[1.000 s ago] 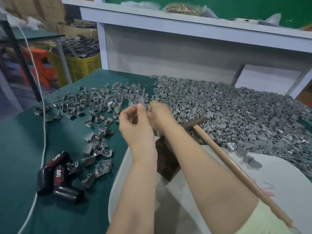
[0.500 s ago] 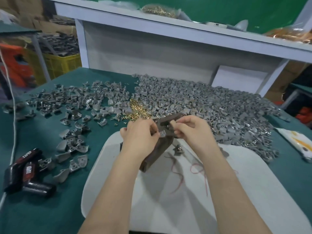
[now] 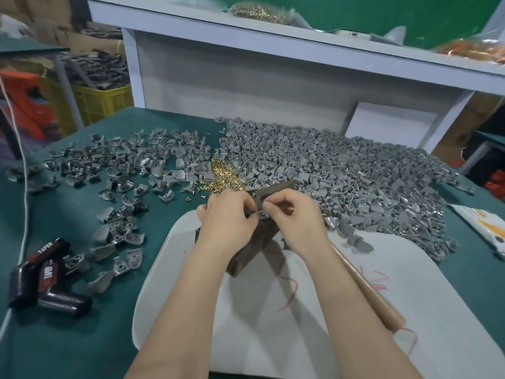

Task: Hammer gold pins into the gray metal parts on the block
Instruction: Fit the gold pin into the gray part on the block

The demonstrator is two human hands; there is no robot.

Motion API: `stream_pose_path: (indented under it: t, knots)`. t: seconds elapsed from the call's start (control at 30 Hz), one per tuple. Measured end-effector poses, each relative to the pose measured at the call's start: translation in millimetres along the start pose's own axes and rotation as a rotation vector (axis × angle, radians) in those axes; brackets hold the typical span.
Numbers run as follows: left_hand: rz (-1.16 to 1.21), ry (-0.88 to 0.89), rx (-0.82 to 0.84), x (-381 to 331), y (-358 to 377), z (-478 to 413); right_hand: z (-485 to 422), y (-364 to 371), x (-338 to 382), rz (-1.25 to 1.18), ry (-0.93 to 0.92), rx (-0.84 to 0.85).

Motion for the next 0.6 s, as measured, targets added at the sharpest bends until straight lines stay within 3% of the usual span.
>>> stream_pose_path:
  t: [0.43,0.6]
  knots:
    - [-0.002,0.037,-0.024,-0.6,-1.0,0.4,-1.1,4.5,3.7,0.143,0.007,0.041]
    - [-0.008,0.038,-0.038,-1.4,-1.0,0.1,-9.0,3.1,15.5,0.374,0.028,0.146]
Point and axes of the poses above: each hand's wrist, its own z-axis away from the middle knuckle, its own y-axis out of the palm, x = y × z, the point moved 4 cm from there along -z, towards the middle knuckle, and after that the axes turned 2 degrees about y, right-handed, at the moved point
